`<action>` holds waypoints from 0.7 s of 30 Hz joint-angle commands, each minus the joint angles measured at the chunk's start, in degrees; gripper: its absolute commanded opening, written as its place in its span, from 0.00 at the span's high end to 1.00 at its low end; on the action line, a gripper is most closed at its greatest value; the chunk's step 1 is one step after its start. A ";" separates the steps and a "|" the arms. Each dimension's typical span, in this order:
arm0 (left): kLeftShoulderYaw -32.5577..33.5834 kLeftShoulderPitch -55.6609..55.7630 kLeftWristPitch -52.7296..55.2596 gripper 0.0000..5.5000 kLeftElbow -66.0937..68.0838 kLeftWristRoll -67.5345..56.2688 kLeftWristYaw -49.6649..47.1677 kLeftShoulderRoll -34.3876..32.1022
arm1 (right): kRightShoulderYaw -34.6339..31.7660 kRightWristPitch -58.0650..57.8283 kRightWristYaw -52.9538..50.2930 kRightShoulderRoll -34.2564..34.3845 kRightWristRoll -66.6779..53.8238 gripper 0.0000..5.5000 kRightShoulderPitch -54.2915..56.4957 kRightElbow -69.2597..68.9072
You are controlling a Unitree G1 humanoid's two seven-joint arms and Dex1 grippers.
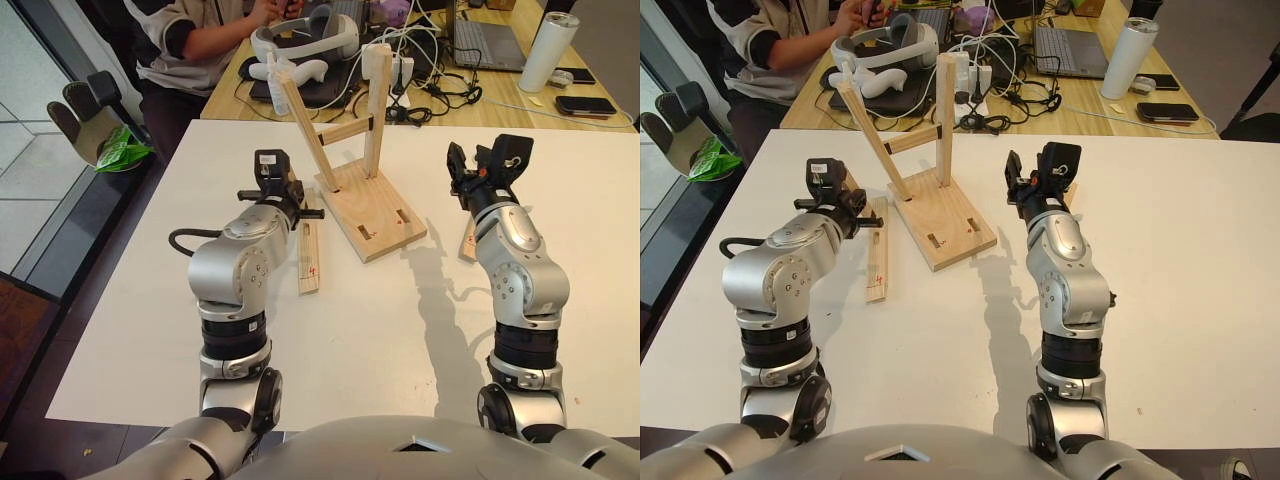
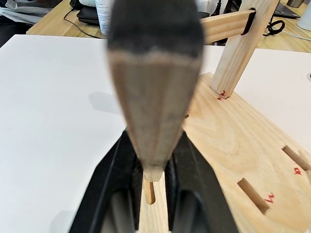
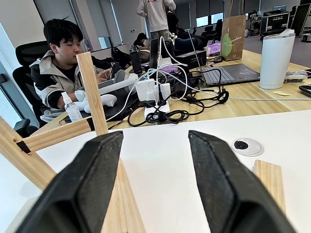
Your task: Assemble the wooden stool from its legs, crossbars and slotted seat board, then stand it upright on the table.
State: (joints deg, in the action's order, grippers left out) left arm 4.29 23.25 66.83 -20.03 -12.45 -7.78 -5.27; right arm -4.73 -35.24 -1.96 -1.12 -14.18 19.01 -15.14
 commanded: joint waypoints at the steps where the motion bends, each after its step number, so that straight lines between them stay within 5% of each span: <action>1: -0.71 -1.98 -2.28 0.93 1.91 1.49 2.09 -2.19 | -0.21 -0.45 0.50 -0.72 0.10 0.55 1.41 0.48; 21: -1.14 -3.03 -2.44 0.93 5.11 2.99 4.37 1.07 | 0.51 0.02 0.67 0.11 0.63 0.55 2.26 1.46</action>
State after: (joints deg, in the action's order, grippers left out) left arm 3.71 20.62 64.35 -15.48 -9.70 -3.95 -4.15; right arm -4.29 -35.25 -0.88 -1.08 -13.97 20.62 -13.71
